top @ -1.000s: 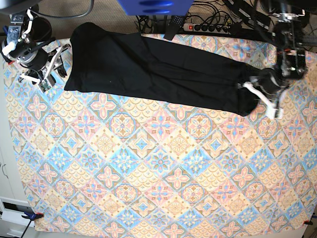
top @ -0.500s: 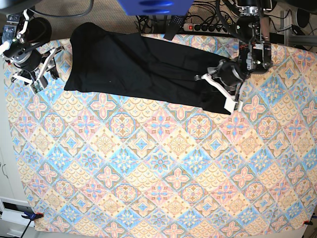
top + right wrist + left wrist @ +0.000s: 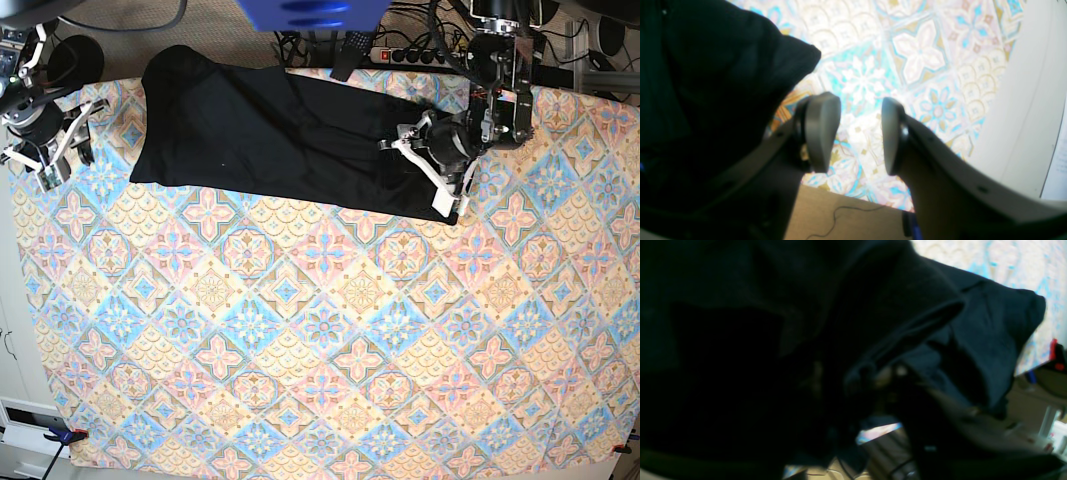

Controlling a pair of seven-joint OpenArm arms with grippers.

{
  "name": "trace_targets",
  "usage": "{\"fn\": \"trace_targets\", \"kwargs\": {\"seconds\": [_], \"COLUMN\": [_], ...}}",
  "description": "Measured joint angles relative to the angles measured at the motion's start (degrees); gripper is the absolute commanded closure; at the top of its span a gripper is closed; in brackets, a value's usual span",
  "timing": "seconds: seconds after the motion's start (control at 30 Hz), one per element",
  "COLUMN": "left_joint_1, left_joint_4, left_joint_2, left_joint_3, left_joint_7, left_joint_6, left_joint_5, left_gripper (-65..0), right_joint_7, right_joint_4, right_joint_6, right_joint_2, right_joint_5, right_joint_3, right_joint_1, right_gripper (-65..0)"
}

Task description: Fold the T-shirt properly

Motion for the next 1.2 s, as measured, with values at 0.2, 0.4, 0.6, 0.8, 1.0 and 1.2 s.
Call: {"fn": "trace_targets", "kwargs": {"seconds": [0.2,0.4,0.6,0.8,1.0,1.2], "left_joint_1": [0.24,1.36,1.99,-0.46,-0.94,-0.94], "left_joint_4": [6.64,8.04,7.72,1.25,-0.94,-0.90], "left_joint_2": [-1.88,-5.11,-8.85,-8.70,-8.55,-8.55], "left_joint_3": [-0.44,-4.44,-6.45,-6.86,-6.84,-6.84], "left_joint_7": [-0.37,-0.11,-0.07,-0.17,-0.37,-0.42], "left_joint_6": [-0.09,0.07,-0.15,-0.22,-0.15,-0.11], "left_joint_5": [0.07,0.20,0.07,0.11,0.09,-0.02], "left_gripper": [-51.0,-51.2,-51.2,-51.2,-51.2,-51.2], "right_joint_7": [0.17,0.17,0.09,-6.40,-7.72,-11.91], "right_joint_4": [0.00,0.00,-0.17,-7.56,-9.46,-12.28], "right_joint_6": [0.00,0.02,0.02,-0.13,-0.24,-0.37], "right_joint_2": [0.02,0.04,0.02,-0.13,0.00,0.02], "right_joint_5": [0.17,0.17,0.15,0.55,8.04,20.72], "right_joint_3": [0.00,0.04,1.11,-1.49,-1.60,-1.64], "right_joint_1": [0.00,0.09,0.00,0.39,1.36,1.55], "right_gripper": [-24.0,-24.0,-24.3,-27.2,-29.6,-29.4]}}
